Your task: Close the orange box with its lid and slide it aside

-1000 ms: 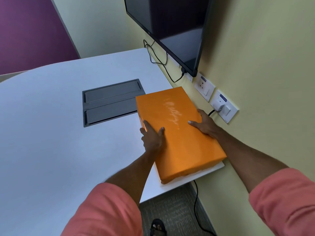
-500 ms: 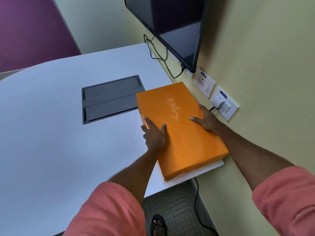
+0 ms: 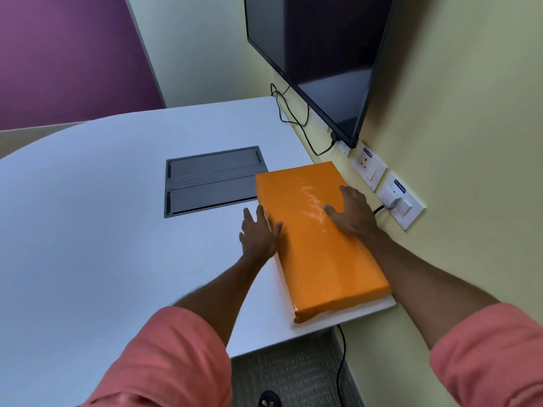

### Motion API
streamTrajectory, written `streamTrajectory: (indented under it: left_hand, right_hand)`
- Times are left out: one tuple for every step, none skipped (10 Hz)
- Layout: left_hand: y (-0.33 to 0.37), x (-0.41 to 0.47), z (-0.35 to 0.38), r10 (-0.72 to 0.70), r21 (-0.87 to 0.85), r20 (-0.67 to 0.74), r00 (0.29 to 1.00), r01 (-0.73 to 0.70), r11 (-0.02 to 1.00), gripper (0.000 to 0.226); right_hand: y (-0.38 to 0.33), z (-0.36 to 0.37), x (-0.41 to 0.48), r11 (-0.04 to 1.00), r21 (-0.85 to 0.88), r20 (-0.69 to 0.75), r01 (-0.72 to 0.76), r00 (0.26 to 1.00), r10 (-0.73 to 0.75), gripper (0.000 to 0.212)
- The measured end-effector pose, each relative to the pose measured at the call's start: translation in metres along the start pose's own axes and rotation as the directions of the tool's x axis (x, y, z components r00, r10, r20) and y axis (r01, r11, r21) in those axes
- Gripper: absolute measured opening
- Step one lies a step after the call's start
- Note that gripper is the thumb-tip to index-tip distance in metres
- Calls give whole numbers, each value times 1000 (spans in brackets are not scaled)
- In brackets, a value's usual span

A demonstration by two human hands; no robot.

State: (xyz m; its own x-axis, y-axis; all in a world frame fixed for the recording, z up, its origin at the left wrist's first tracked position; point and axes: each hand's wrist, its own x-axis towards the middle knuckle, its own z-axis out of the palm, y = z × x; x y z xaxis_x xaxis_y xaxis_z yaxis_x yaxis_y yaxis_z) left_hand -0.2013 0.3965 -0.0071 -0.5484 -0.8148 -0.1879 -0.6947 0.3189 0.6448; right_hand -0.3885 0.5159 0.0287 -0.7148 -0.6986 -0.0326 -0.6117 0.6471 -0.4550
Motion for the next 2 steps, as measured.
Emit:
streamTrajectory:
  left_hand:
    - [-18, 8, -28, 74, 145, -45, 996, -67, 987, 73]
    - [-40, 15, -69, 156, 264, -131, 979, -117, 957, 67]
  right_hand:
    - [-33, 7, -1, 991, -72, -46, 113, 992, -116, 71]
    - [-75, 26, 5, 966, -99, -61, 238, 968, -245, 64]
